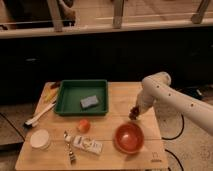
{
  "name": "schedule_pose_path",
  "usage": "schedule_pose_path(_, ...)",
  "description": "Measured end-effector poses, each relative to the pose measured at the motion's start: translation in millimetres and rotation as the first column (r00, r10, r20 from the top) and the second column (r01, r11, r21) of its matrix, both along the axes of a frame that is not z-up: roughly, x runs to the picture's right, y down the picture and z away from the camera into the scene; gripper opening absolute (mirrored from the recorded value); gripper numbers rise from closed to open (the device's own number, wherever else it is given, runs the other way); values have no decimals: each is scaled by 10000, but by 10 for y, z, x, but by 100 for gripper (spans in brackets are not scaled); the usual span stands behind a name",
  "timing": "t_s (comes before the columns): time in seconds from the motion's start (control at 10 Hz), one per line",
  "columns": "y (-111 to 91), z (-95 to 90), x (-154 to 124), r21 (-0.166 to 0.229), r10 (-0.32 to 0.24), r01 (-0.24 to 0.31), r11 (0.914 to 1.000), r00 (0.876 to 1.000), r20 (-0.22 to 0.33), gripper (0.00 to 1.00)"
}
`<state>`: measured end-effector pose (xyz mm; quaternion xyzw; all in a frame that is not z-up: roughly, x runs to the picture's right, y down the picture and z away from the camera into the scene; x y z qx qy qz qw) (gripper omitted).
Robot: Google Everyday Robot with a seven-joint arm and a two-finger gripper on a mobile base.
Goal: Place grapes in red bowl
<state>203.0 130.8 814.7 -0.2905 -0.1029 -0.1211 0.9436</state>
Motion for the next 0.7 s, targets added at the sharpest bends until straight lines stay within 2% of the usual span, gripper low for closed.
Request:
schedule_pose_path(0.2, 64, -140, 26, -139, -195, 197, 9997, 9997, 125, 7)
schedule_pose_path(0.4, 95, -228, -8, -236, -433, 442, 9987, 9984, 367, 2)
schedule_pose_path(0.7, 200, -398, -49, -437, -799, 832, 9956, 9942, 725, 2)
